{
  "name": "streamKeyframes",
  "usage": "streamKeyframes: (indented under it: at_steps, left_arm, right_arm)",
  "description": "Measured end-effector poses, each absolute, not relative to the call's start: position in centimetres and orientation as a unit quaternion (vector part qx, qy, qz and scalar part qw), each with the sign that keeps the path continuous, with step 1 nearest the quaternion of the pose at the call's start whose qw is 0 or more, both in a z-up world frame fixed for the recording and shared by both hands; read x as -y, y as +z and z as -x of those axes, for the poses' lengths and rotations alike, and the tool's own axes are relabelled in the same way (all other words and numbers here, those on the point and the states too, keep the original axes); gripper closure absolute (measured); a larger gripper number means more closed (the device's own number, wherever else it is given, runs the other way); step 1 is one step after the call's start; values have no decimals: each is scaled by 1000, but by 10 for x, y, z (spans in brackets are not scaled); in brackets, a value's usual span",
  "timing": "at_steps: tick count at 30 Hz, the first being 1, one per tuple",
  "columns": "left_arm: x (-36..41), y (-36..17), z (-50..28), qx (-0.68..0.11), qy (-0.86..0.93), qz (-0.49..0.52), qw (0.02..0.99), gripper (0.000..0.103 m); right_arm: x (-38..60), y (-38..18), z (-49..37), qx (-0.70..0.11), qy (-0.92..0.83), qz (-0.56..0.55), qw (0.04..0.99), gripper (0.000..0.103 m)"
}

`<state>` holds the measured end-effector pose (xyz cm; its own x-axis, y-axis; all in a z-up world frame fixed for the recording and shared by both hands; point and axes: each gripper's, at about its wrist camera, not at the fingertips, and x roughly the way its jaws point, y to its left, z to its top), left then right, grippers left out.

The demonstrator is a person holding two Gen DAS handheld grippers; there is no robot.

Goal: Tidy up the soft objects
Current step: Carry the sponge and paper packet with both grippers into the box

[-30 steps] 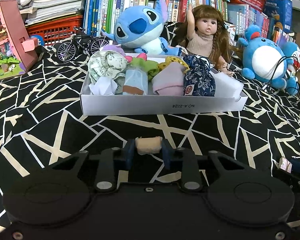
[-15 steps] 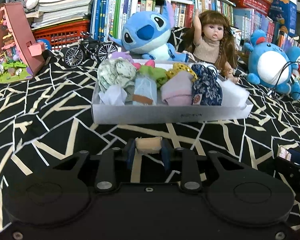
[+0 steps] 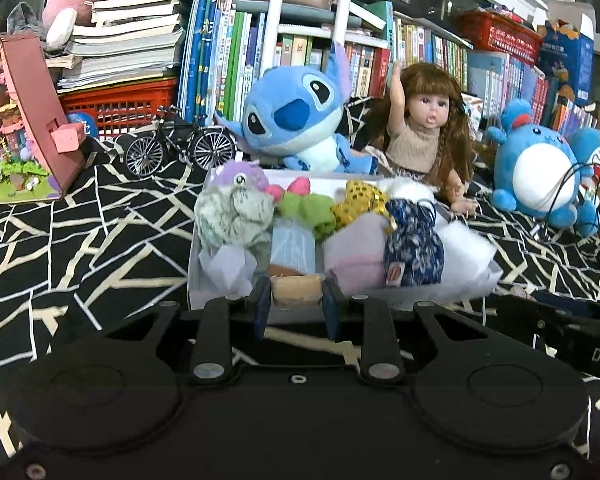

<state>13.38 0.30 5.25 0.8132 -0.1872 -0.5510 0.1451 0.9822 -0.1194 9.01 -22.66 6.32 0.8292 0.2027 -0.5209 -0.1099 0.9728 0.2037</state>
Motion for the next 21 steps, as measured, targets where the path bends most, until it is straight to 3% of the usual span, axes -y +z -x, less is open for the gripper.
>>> streamKeyframes:
  at_steps: [21]
  left_arm:
    - [1,76,-184,-296,-79,54,950,77]
  right_arm:
    - [204,91,-153,-277,105,-67,953,50]
